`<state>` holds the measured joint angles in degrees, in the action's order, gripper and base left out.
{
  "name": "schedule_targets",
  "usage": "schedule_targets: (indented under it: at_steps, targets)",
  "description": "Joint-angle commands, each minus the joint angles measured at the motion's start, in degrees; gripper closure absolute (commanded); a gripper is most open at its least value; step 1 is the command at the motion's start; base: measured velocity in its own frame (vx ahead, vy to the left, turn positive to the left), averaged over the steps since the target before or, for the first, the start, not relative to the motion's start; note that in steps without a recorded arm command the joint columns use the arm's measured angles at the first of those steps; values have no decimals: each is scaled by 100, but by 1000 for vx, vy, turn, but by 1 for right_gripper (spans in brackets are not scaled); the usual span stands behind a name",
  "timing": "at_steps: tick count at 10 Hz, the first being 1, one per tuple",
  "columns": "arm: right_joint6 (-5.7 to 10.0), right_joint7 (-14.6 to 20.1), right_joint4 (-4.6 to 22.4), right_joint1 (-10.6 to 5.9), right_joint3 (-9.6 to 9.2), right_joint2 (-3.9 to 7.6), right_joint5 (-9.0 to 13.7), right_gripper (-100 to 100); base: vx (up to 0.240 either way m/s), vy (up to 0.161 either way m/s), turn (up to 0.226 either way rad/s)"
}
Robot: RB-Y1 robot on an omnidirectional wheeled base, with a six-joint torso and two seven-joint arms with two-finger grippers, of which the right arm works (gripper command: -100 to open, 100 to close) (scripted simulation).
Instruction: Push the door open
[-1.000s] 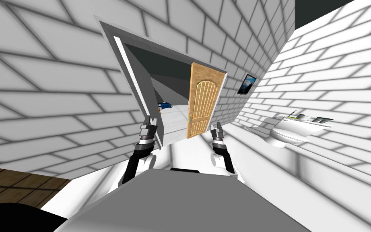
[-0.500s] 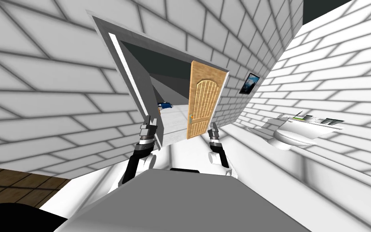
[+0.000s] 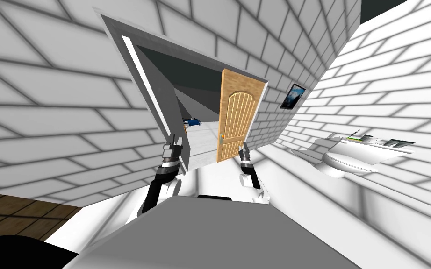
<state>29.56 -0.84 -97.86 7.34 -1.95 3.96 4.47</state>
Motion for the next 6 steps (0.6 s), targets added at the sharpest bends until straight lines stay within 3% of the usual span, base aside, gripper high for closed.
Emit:
schedule_targets:
  at_steps: [1,2,3,4,5,6]
  targets:
    - [-2,10,188,-106,0,-2,-8,-100,42,-30,22]
    - [2,33,411,-264,-13,0,-24,-100,48,-34,35]
    - [2,33,458,-264,-13,0,-24,-100,44,-30,20]
    - [6,56,672,-422,-26,1,-41,-100,48,-35,27]
    - [6,56,727,-422,-26,1,-41,-100,41,-38,25]
    - [9,80,968,-583,-39,1,-57,-100,46,-45,35]
